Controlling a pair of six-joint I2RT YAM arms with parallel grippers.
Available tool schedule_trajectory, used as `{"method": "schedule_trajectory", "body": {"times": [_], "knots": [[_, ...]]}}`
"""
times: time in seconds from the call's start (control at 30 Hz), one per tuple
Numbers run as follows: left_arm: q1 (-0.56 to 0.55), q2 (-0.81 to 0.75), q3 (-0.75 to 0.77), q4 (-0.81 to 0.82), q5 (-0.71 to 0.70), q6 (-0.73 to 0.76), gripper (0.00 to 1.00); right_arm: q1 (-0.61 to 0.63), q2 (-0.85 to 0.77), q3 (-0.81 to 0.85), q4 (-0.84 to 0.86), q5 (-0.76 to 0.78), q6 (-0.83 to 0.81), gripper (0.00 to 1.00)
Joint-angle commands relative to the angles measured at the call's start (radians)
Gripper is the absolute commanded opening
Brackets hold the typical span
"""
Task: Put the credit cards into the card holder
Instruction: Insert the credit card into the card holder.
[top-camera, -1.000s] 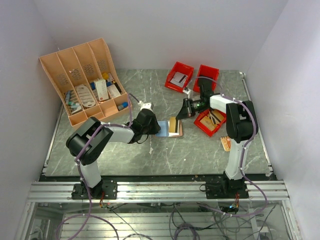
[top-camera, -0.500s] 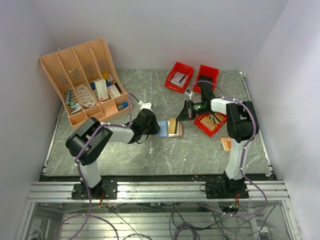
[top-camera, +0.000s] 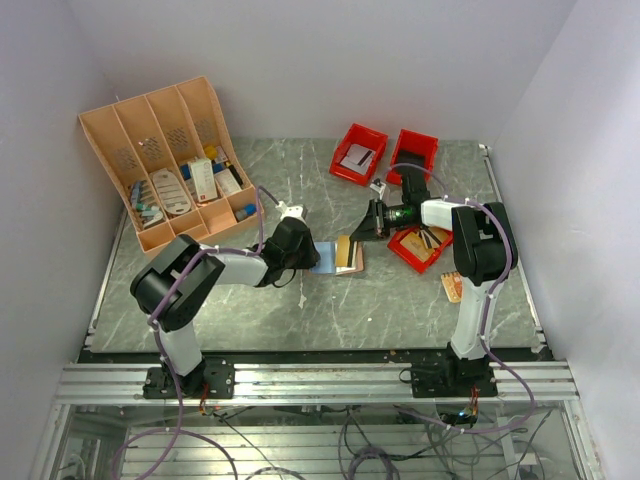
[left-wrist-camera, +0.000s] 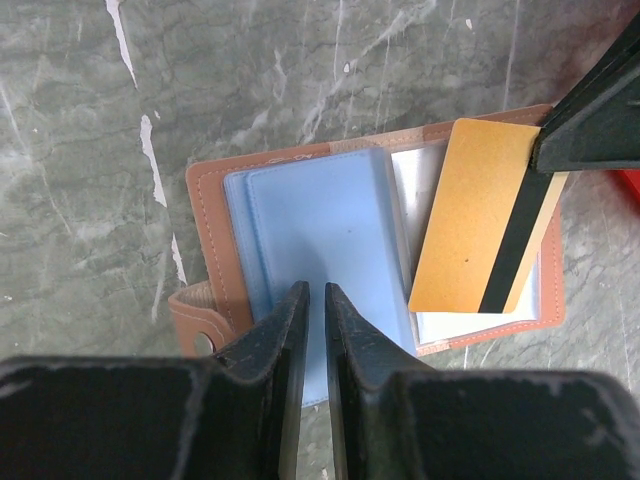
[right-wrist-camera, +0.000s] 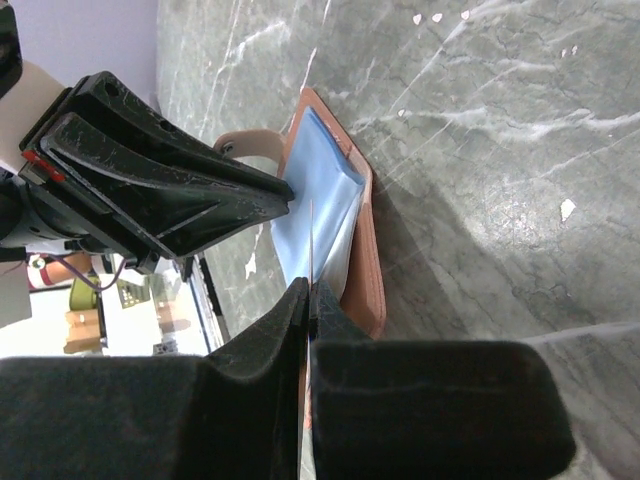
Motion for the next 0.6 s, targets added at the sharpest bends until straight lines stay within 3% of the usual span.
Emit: {"method": "schedule_trajectory", "body": {"times": [0.0, 0.57], "knots": [[0.005, -0.017, -0.006, -0.079, -0.021, 0.031, 0.24, -0.004, -0.024, -0.016, 0.033, -0.019, 0.024, 0.00], [0.005, -0.019, -0.004, -0.078, -0.009, 0.027, 0.25, -0.005, -0.056, -0.109, 0.187, 0.046, 0.198, 0.00]]}}
